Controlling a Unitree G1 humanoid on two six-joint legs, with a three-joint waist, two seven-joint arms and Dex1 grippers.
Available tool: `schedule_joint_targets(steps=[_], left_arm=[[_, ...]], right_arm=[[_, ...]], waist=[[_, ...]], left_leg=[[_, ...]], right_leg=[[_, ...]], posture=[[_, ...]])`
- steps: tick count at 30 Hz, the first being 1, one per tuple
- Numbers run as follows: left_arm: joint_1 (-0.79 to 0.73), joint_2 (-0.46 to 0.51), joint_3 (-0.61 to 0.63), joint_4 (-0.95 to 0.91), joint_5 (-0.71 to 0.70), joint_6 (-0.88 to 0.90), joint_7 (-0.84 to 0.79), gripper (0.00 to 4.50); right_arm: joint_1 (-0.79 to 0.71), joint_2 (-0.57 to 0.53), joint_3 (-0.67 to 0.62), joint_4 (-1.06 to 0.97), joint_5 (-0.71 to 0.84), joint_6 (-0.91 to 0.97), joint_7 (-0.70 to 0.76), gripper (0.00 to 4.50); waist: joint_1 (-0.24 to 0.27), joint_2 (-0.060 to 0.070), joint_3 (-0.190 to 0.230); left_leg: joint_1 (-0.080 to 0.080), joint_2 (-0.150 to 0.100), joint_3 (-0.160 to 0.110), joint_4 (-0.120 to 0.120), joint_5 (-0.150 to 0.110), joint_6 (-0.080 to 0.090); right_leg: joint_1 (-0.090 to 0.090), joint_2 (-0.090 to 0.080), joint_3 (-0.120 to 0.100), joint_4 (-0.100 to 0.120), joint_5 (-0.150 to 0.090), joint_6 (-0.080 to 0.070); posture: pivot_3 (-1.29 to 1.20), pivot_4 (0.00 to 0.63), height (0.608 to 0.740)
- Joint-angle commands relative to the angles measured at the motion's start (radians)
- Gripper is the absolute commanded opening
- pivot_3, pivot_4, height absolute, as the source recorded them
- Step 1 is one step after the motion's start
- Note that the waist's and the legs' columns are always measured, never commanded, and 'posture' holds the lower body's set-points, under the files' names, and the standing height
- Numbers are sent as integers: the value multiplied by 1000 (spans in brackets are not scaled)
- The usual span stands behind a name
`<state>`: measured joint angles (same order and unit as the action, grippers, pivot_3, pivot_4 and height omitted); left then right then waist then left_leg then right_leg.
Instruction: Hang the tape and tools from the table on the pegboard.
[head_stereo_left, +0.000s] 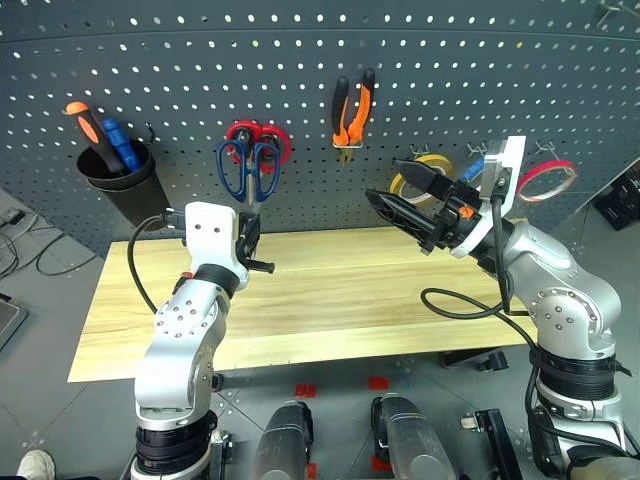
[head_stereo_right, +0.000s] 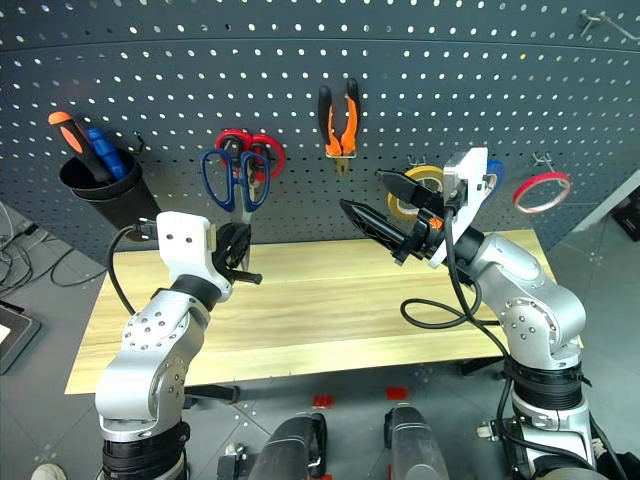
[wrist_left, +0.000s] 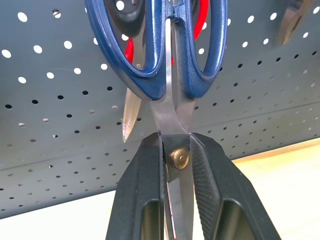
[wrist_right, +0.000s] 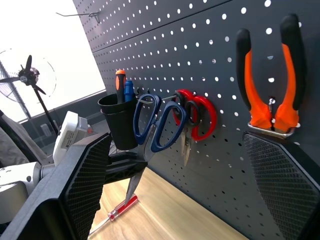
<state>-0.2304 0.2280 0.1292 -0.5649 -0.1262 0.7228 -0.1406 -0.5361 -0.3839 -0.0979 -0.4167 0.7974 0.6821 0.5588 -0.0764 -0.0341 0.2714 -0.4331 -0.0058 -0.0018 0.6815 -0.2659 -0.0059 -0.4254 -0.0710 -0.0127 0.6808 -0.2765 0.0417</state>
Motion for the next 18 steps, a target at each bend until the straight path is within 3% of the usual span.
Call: schedule_joint_targets(steps=[1,12,18], left_arm=[[-8,3,24,-11,-15,-9,3,1223],[85,-5,15,-33,-11,-20,9,4464],[236,-34,41,-69,-4,-3,49,4464]], right_arm=[[4,-9,-12,-45,7,-20,-2,4500],[10,-22,-7,-46,15,-9,7,4500],[27,-55,10,-54,15,-6,51,4500]], waist=[[-6,0,0],[-11,0,0],[-10,0,0]], left_leg=[[0,0,0,0,0,0],[1,0,0,0,0,0],[1,0,0,0,-1,1]], right_leg=[[0,0,0,0,0,0],[0,0,1,0,0,0],[1,0,3,0,0,0]], posture=[[-204,203,740],[-201,227,740],[-192,257,740]])
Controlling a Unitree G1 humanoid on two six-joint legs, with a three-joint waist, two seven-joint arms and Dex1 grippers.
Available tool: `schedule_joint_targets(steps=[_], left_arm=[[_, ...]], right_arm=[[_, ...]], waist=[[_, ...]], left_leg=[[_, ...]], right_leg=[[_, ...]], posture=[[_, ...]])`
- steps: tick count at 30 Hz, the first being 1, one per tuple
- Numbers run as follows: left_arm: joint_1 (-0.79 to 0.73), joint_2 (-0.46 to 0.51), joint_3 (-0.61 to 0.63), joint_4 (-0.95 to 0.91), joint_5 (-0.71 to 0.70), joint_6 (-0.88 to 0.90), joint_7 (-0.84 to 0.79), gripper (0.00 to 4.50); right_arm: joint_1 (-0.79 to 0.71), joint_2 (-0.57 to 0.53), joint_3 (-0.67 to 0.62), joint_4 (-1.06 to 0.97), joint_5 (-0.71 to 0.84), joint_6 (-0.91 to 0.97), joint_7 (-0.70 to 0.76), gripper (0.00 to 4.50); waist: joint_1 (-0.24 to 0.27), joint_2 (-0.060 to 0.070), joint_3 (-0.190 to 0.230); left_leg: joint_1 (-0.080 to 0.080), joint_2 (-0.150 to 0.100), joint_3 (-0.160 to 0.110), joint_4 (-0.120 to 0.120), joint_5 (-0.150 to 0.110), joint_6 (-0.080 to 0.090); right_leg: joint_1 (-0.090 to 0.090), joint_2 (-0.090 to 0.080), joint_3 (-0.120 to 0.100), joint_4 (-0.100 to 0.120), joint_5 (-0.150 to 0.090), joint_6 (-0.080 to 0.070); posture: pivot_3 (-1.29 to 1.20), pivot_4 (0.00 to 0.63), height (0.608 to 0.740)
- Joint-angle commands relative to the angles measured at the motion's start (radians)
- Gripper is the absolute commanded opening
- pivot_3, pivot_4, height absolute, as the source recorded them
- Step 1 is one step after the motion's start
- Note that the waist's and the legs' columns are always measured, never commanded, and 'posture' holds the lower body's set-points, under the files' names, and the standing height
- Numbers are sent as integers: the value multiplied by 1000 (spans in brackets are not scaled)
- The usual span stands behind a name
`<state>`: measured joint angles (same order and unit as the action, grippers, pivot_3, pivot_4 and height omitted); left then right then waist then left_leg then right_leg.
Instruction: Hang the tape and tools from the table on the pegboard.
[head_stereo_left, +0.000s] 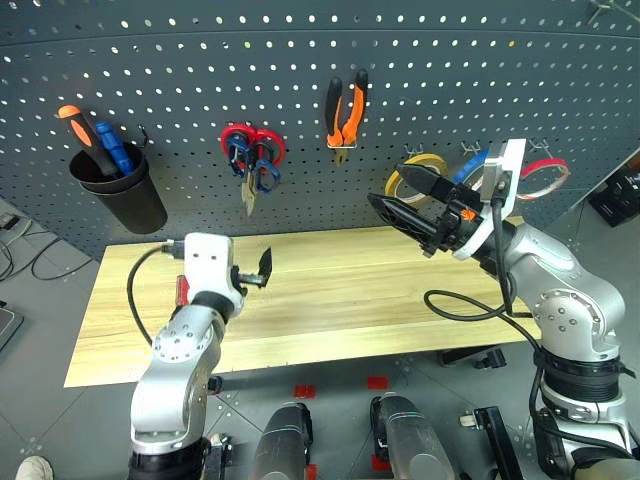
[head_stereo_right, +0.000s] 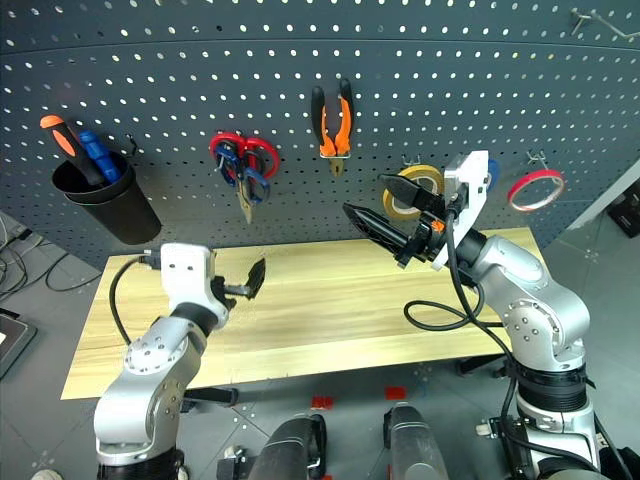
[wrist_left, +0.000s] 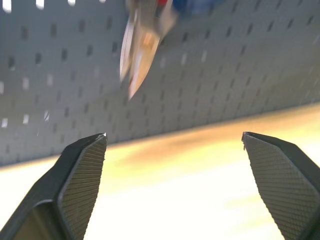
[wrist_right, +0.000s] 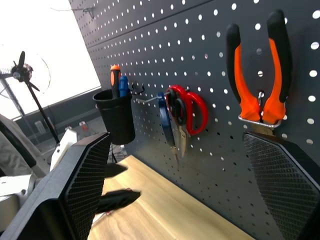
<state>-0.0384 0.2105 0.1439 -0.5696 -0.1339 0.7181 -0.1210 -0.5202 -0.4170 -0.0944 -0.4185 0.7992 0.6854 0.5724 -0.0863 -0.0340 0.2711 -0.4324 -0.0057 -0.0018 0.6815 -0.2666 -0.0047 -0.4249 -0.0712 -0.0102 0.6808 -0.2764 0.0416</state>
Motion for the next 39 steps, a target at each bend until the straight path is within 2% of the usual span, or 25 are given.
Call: schedule_joint_targets(steps=[1,4,9,13,18,20,25,29,35,39], left_arm=[[66,-25,40,-68,2,6,40,4464],[123,-35,85,-90,-4,30,59,4464],[121,29,190,-56,-15,61,41,4464],[92,116,271,60,-41,116,-4,4464],[-11,227,343,241,-102,215,-66,4464],[-58,271,355,311,-120,244,-90,4464],[-196,376,325,503,-135,250,-149,4464],[-298,442,248,684,-106,165,-207,4464],[-402,470,207,868,-102,101,-242,4464],[-492,486,214,1045,-115,131,-254,4464]], right_arm=[[17,-31,16,-53,8,-12,55,4500],[40,-67,55,-55,-8,-24,127,4500],[45,-74,160,-33,-80,-64,198,4500],[16,-42,275,-21,-143,-69,219,4500],[-53,-5,327,-11,-163,-14,203,4500],[-71,-2,340,-14,-165,5,206,4500],[-117,26,346,1,-163,37,194,4500],[-121,42,343,2,-161,60,180,4500],[-112,37,335,-22,-154,91,167,4500],[-111,27,326,-30,-151,111,159,4500]], waist=[[1,0,0],[1,0,0],[3,0,4],[3,1,18],[7,1,58],[13,1,73],[18,2,115],[23,3,137],[23,2,154],[22,1,169]], left_leg=[[0,0,0,0,-1,2],[0,0,-1,0,-2,4],[1,0,-2,1,-3,6],[4,0,-2,1,-4,6],[6,0,-2,1,-4,7],[5,0,-3,1,-4,6],[5,0,-4,1,-4,6],[5,0,-2,1,-3,6],[3,1,1,1,-2,4],[3,1,2,0,-2,4]], right_leg=[[0,0,0,0,0,0],[1,0,0,0,0,0],[2,0,0,-1,0,0],[4,0,0,0,0,0],[4,0,-1,1,0,0],[4,0,-1,1,0,0],[3,0,-2,1,0,-1],[2,0,-3,2,0,-1],[-1,-1,-3,2,0,0],[-2,-1,-3,2,0,0]], posture=[[-192,257,740],[-171,290,740],[-153,338,740],[-136,382,740],[-121,442,740],[-122,448,740],[-123,491,740],[-128,508,740],[-142,521,740],[-156,533,740]])
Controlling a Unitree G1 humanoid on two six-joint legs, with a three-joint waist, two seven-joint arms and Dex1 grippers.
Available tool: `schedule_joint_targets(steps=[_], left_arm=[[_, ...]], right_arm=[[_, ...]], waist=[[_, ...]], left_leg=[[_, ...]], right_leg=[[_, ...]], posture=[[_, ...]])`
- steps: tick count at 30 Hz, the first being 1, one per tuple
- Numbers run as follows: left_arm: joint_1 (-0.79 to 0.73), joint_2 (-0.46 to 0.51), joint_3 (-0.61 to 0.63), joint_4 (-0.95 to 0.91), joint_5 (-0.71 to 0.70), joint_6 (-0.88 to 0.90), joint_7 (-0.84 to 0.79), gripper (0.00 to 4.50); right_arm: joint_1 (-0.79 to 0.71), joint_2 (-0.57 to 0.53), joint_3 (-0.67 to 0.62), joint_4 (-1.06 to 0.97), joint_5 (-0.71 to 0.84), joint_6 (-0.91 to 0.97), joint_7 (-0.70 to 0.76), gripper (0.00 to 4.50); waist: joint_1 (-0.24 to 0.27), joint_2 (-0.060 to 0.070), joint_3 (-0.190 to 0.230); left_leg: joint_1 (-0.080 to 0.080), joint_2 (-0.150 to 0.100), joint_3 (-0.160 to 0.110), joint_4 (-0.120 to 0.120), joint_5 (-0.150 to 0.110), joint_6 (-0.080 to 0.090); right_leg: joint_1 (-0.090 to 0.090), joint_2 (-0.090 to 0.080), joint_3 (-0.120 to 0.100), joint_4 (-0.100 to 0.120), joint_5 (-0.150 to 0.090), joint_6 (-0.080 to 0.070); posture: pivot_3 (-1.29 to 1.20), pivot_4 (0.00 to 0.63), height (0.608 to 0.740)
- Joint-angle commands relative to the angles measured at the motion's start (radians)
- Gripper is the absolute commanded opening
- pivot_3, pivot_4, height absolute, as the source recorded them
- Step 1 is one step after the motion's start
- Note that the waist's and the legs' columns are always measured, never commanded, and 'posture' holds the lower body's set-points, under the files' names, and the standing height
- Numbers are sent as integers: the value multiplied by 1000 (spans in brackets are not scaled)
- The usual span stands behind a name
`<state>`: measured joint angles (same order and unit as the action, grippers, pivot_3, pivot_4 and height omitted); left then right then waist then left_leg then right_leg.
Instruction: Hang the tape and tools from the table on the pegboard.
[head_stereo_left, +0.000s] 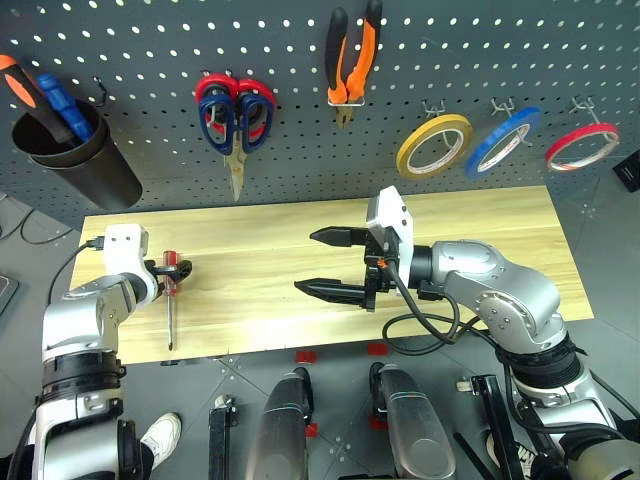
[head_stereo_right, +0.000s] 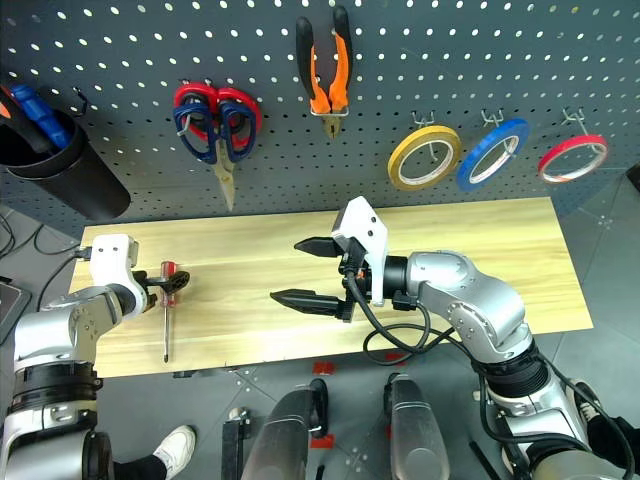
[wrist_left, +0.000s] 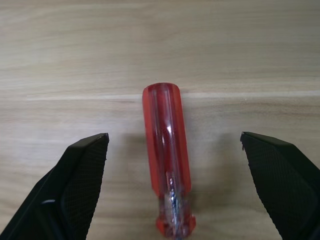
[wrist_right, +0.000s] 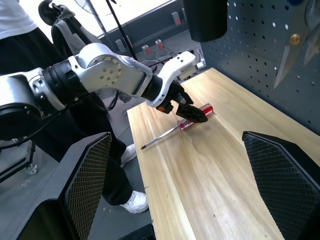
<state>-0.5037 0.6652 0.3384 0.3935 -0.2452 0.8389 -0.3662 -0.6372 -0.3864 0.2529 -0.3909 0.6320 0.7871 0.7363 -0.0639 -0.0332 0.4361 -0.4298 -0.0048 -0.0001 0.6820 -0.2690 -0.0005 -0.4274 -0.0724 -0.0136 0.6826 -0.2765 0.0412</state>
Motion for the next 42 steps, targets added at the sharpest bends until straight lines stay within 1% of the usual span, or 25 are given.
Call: schedule_joint_targets(steps=[1,5,6,8,12,16,17,18,24,28,29,31,34,35,37,39,41,42], left_arm=[[-39,34,22,109,-8,16,-12,4464],[-74,53,15,190,-8,21,-23,4464],[-79,57,8,202,-5,16,-29,4290],[-89,60,9,223,-12,13,-39,3857],[-93,68,-4,230,-14,10,-64,2665],[-93,71,-3,228,-14,17,-74,1381],[-93,72,-4,227,-14,18,-76,1097],[-94,73,-4,229,-13,16,-78,919],[-94,74,-5,228,-13,14,-89,920],[-55,63,-31,146,-9,10,-107,920],[-25,65,-60,94,8,-11,-111,920],[45,60,-102,-41,27,-33,-112,920],[191,83,-184,-339,67,-58,-118,920],[219,84,-198,-397,75,-61,-115,920],[281,59,-191,-566,74,-24,-72,920],[351,7,-175,-770,71,54,-5,920],[421,-30,-180,-970,101,109,60,920],[437,-40,-183,-1025,112,126,81,920]], right_arm=[[6,-4,-23,-59,17,13,-7,4500],[6,-4,-28,-61,23,28,-13,4500],[5,-2,-31,-60,26,32,-16,4500],[4,4,-37,-57,34,39,-22,4500],[2,11,-46,-53,39,47,-27,4500],[2,14,-52,-50,44,54,-26,4500],[1,15,-54,-49,45,55,-25,4500],[-1,17,-56,-46,46,56,-25,4500],[-10,26,-62,-30,44,58,-23,4500],[-8,21,-61,-26,36,47,-14,4500],[-6,20,-63,-23,35,43,-13,4500],[-2,13,-65,-20,27,32,-6,4500],[10,-7,-90,-28,26,24,-9,4500],[13,-10,-93,-23,21,17,-9,4500],[30,-22,-122,-32,30,8,-11,4500],[57,-36,-168,-57,54,8,-17,4500],[91,-45,-222,-86,89,12,-25,4500],[100,-44,-237,-91,99,12,-28,4500]], waist=[[-1,0,6],[-1,0,7],[-3,0,7],[-4,0,7],[-3,1,8],[-2,1,8],[-2,1,8],[-2,1,8],[-2,1,8],[-2,1,8],[-2,1,8],[-3,0,8],[-10,0,7],[-12,0,7],[-15,-2,5],[-12,-3,2],[-12,-5,0],[-12,-6,-1]], left_leg=[[0,0,0,0,0,0],[-1,0,1,0,1,-1],[-1,0,2,0,1,-1],[-1,0,3,0,1,-1],[-1,0,3,0,0,-1],[-2,0,3,0,1,-1],[-2,0,3,0,1,-1],[-2,0,3,0,1,-1],[-3,0,4,-1,1,-1],[-3,0,4,-1,1,-1],[-4,0,4,-1,1,-2],[-4,0,4,-1,3,-5],[-5,0,4,-2,3,-6],[-6,0,3,-2,3,-6],[-7,0,2,-4,3,-6],[-9,1,-1,-4,3,-6],[-10,-1,0,-3,3,-6],[-11,-1,0,-3,3,-6]], right_leg=[[0,0,0,0,0,0],[-3,0,1,2,0,0],[-3,0,1,3,0,0],[-4,0,2,4,0,0],[-6,0,2,6,0,0],[-9,0,2,8,0,0],[-9,0,2,8,0,0],[-9,0,2,8,0,0],[-11,0,3,8,0,0],[-11,-1,3,8,0,0],[-11,-1,2,8,0,0],[-11,-1,3,7,0,0],[-11,-2,2,5,0,0],[-11,-3,3,3,0,0],[-10,-3,3,0,0,0],[-11,-3,2,-1,0,0],[-10,-4,2,-2,0,0],[-11,-4,1,-2,0,0]], posture=[[-156,533,740],[-157,534,740],[-157,534,740],[-155,534,740],[-155,533,740],[-150,528,740],[-150,528,740],[-150,527,740],[-152,517,740],[-157,499,740],[-159,489,740],[-166,471,740],[-170,451,740],[-168,435,740],[-164,418,740],[-159,388,740],[-154,365,740],[-151,359,740]])
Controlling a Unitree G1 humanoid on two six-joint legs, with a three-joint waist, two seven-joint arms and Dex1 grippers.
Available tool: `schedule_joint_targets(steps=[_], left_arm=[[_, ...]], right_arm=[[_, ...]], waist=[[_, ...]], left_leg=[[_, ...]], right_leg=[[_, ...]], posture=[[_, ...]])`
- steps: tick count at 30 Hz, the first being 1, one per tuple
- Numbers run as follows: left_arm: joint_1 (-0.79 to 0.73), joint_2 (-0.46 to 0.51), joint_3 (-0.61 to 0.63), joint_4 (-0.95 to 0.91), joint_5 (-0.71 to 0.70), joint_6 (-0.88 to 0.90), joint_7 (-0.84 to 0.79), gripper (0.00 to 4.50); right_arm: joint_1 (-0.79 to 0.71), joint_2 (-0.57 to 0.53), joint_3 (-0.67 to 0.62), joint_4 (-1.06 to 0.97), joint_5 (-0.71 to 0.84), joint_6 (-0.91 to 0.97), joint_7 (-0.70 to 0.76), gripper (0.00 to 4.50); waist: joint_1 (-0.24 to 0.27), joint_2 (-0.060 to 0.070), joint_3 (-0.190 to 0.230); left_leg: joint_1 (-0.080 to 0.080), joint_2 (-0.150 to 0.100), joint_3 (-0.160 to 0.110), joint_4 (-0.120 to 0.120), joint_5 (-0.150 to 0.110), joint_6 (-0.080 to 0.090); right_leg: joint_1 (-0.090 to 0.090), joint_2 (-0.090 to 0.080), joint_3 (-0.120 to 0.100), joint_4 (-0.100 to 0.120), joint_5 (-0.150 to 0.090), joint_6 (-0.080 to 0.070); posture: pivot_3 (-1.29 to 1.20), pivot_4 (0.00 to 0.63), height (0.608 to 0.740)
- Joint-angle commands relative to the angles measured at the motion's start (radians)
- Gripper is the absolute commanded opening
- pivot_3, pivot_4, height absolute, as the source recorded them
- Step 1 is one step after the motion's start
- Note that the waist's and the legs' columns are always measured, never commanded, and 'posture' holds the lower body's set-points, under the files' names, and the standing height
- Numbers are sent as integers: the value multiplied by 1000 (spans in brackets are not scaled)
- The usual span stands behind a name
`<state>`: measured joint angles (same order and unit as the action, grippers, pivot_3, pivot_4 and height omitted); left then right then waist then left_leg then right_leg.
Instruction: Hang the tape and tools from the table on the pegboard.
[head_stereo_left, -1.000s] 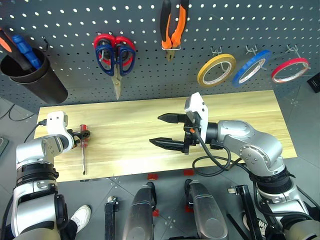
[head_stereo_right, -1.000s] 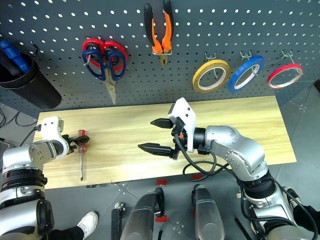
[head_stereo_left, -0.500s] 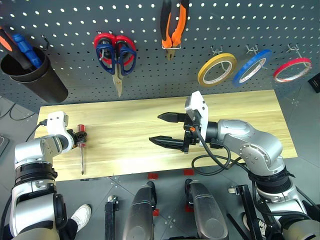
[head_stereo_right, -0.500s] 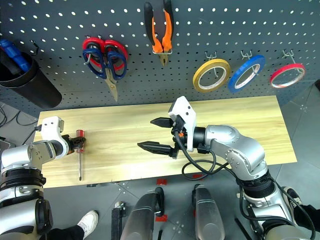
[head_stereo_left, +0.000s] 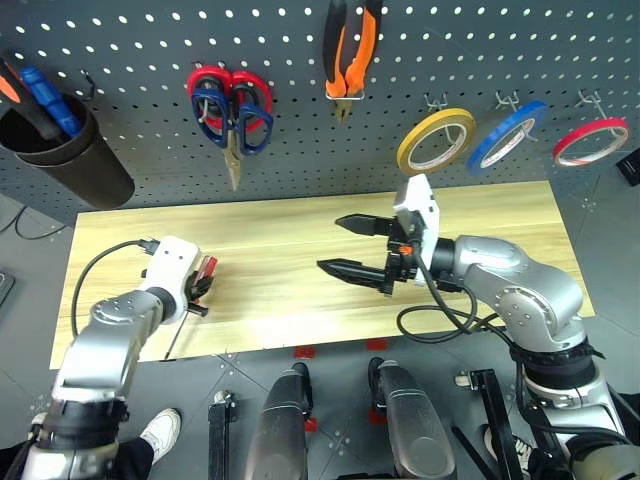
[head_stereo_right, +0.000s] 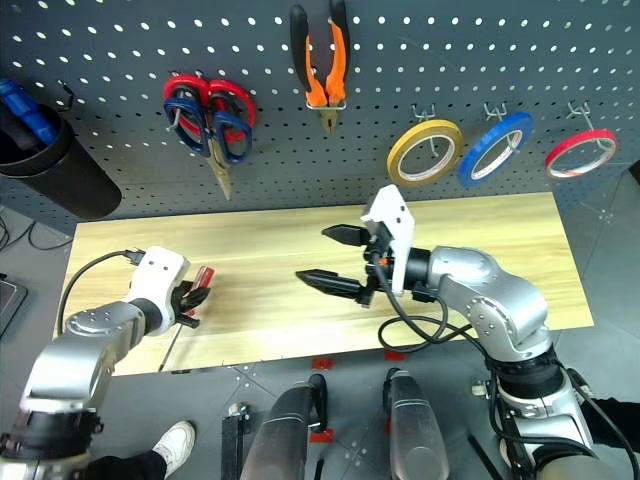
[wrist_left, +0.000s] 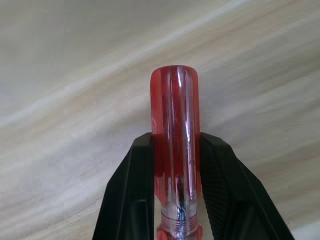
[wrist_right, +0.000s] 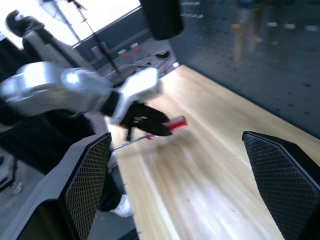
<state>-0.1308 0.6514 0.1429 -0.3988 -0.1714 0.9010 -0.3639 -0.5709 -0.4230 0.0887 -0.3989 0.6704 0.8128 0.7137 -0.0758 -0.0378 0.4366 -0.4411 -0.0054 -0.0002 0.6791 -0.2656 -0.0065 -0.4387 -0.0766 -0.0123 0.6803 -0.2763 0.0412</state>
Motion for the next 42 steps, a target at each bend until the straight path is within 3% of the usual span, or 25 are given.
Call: schedule_joint_targets(steps=[1,10,15,20,26,42], left_arm=[[72,-38,14,-275,49,79,99,920],[63,-81,-15,-583,192,113,265,920],[51,-77,4,-648,284,68,316,920],[-6,-78,50,-648,344,39,328,920],[-300,-18,108,-503,371,14,334,920],[-643,-42,103,49,358,-426,396,920]], right_arm=[[39,-3,-86,-83,66,-16,-14,4500],[33,104,-153,-74,87,-71,-143,4500],[-12,167,-207,-60,166,-70,-192,4500],[-26,140,-240,-78,261,-33,-199,4500],[-111,143,-264,-63,345,-21,-262,4500],[-171,154,-241,-57,343,-51,-340,4500]], waist=[[0,-1,-4],[-2,-3,-68],[2,-4,-103],[16,-6,-128],[30,-6,-160],[23,-8,-170]], left_leg=[[-1,0,-1,0,0,0],[-1,1,-2,0,3,-4],[-1,0,-1,0,3,-4],[-1,1,-1,0,3,-4],[0,0,-2,2,3,-3],[2,0,1,1,2,-3]], right_leg=[[0,0,0,0,0,0],[-1,4,-2,4,1,-1],[-1,4,-2,2,1,-1],[0,5,-1,2,1,-1],[1,6,-1,4,1,-1],[2,5,-1,4,1,-1]], posture=[[-142,340,740],[-112,253,740],[-95,219,740],[-87,207,740],[-87,185,740],[-133,187,740]])
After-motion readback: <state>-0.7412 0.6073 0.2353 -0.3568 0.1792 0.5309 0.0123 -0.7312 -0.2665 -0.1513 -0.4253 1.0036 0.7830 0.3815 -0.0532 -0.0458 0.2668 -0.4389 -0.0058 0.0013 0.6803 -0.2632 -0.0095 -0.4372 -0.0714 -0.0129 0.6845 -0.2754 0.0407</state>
